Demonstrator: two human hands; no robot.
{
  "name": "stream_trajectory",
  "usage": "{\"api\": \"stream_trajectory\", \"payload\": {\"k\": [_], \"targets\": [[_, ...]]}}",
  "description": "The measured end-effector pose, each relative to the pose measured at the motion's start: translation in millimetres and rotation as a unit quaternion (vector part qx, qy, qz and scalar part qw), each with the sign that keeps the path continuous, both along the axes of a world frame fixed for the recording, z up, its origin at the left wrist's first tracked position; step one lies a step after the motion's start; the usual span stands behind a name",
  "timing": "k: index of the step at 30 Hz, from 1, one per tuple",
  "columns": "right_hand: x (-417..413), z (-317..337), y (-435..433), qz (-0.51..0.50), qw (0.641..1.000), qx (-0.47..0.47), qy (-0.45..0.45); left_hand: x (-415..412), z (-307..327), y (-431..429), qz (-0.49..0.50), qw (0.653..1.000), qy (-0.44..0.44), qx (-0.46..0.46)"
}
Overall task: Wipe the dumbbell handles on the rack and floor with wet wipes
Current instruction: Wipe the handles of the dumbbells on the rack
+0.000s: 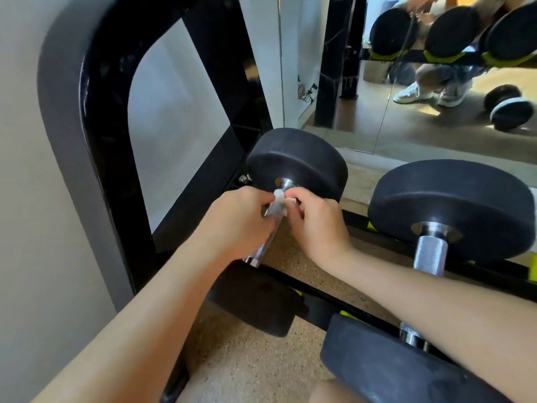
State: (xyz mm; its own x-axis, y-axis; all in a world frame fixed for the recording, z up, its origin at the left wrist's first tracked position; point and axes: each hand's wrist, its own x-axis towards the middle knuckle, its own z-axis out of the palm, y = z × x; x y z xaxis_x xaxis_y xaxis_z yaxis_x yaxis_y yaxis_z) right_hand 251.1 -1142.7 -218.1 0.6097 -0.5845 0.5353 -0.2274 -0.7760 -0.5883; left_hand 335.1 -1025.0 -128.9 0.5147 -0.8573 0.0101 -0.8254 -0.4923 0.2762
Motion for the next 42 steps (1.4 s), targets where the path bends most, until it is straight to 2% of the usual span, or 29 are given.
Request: {"api": "stream_trajectory", "payload": {"k": [3,6,9,11,13,15,16,18,21,23,25,27,29,31,32,33,34,35,36,37,38,39,40,42], "targets": [[5.0,-1.7,2.2,-0.011,0.989,0.147,-0.029,12.4,-9.2,-30.6,-0.012,0.997,-0.066,-0.046],[6.0,-2.2,4.3,-0.015,0.977,0.203,-0.056,18.5,-15.1,-49.2,-0.012,0.990,-0.131,-0.043],[0.4,0.4,5.7,-0.021,0.986,0.165,-0.029,24.6,-12.7,-60.2,-0.006,0.988,-0.144,-0.054],[-7.6,4.6,4.0,-0.013,0.996,0.083,-0.003,28.6,-13.5,-61.8,0.001,0.990,-0.122,-0.070],[-14.2,9.2,-0.1,0.002,1.000,-0.020,0.024,36.7,-17.1,-59.6,0.040,0.994,-0.047,-0.094],[-14.9,10.8,-5.5,0.006,0.996,-0.079,0.049,45.3,-20.0,-58.0,0.090,0.989,0.051,-0.102],[-13.9,11.2,-7.2,0.003,0.994,-0.095,0.057,47.6,-21.5,-57.9,0.102,0.988,0.073,-0.090],[-10.6,10.9,-8.9,-0.003,0.991,-0.113,0.066,46.2,-21.6,-59.0,0.092,0.992,0.045,-0.072],[-8.0,9.5,-10.2,-0.014,0.991,-0.113,0.064,33.3,-16.2,-57.8,0.044,0.995,-0.028,-0.087],[-8.3,7.9,-9.3,-0.033,0.991,-0.105,0.071,21.4,-13.0,-58.1,0.004,0.994,-0.094,-0.059],[-8.0,7.3,-10.5,-0.063,0.992,-0.073,0.084,14.6,-12.4,-63.6,-0.030,0.985,-0.167,-0.017],[-8.3,8.0,-11.3,-0.070,0.994,0.007,0.083,14.3,-11.8,-69.0,-0.026,0.982,-0.183,0.027],[-10.0,9.1,-8.9,-0.050,0.991,0.099,0.071,21.2,-11.9,-71.8,0.011,0.995,-0.089,0.034],[-11.6,12.5,-5.6,-0.021,0.984,0.162,0.070,31.6,-11.9,-71.1,0.063,0.991,0.114,0.020],[-11.9,15.2,-3.6,-0.006,0.979,0.189,0.070,35.5,-10.9,-69.0,0.087,0.965,0.248,0.016],[-12.2,18.7,-2.0,0.004,0.973,0.221,0.067,37.2,-9.6,-67.2,0.100,0.923,0.372,0.007],[-12.4,23.3,-1.1,0.012,0.964,0.259,0.064,37.4,-9.1,-65.8,0.112,0.882,0.458,-0.007],[-12.8,27.8,-0.9,0.020,0.950,0.304,0.063,35.0,-8.8,-65.6,0.124,0.864,0.487,-0.015],[-13.5,32.4,-1.2,0.027,0.932,0.356,0.062,31.1,-9.9,-67.4,0.125,0.890,0.439,-0.014],[-13.6,36.9,-2.3,0.034,0.911,0.408,0.058,26.3,-10.1,-68.3,0.095,0.944,0.317,0.012],[-13.0,41.1,-3.5,0.037,0.889,0.454,0.047,14.7,-8.6,-68.3,0.066,0.987,0.142,0.047],[-12.4,44.1,-4.8,0.036,0.871,0.488,0.033,1.5,-7.4,-66.4,0.025,0.998,-0.017,0.052],[-12.0,45.9,-6.3,0.032,0.859,0.510,0.023,-11.0,-8.9,-64.4,-0.010,0.993,-0.105,0.046],[-12.9,44.4,-6.8,0.027,0.844,0.535,0.029,-25.7,-19.6,-60.3,-0.037,0.973,-0.208,0.093]]}}
